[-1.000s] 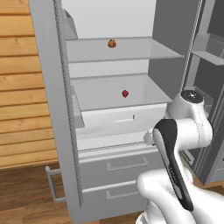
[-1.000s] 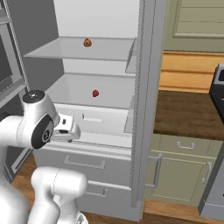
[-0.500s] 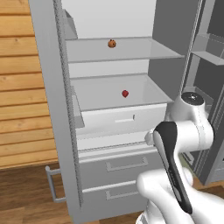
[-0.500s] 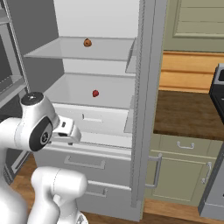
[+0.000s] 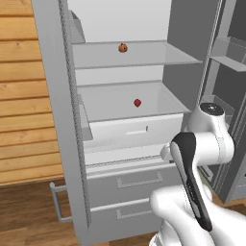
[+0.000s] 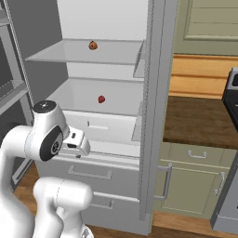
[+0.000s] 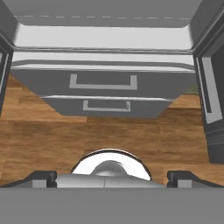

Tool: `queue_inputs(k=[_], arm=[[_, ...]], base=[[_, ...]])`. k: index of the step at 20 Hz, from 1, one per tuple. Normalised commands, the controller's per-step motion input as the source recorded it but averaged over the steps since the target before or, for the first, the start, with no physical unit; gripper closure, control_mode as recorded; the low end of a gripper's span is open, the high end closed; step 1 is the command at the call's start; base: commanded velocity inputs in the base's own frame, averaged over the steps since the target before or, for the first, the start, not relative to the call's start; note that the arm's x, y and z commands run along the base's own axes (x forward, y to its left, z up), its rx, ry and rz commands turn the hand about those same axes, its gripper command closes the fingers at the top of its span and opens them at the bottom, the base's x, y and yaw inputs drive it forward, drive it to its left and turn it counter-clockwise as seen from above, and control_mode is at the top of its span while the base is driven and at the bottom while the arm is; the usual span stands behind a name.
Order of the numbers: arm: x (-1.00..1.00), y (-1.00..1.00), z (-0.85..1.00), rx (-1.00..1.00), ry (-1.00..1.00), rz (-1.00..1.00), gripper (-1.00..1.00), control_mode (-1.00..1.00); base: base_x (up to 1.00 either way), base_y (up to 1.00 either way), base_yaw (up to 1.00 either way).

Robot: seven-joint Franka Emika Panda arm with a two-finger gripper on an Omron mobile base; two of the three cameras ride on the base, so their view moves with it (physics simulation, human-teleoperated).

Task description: Take the strawberry from the fridge and place it on top of the pancake, located on the dining counter.

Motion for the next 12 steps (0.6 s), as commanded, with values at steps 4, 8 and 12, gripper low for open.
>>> queue_inputs(k=[4,8,12], arm=[[0.00,0.00,-0.01,0.00,0.00,0.00,-1.00,-1.00],[0.00,0.00,0.00,0.00,0.00,0.00,-1.00,-1.00],[0.00,0.06,0.00,0.00,0.00,-0.01,-1.00,1.00]], base=[[0.00,0.00,0.00],[0.00,0.00,0.00],[0.00,0.04,-0.01]])
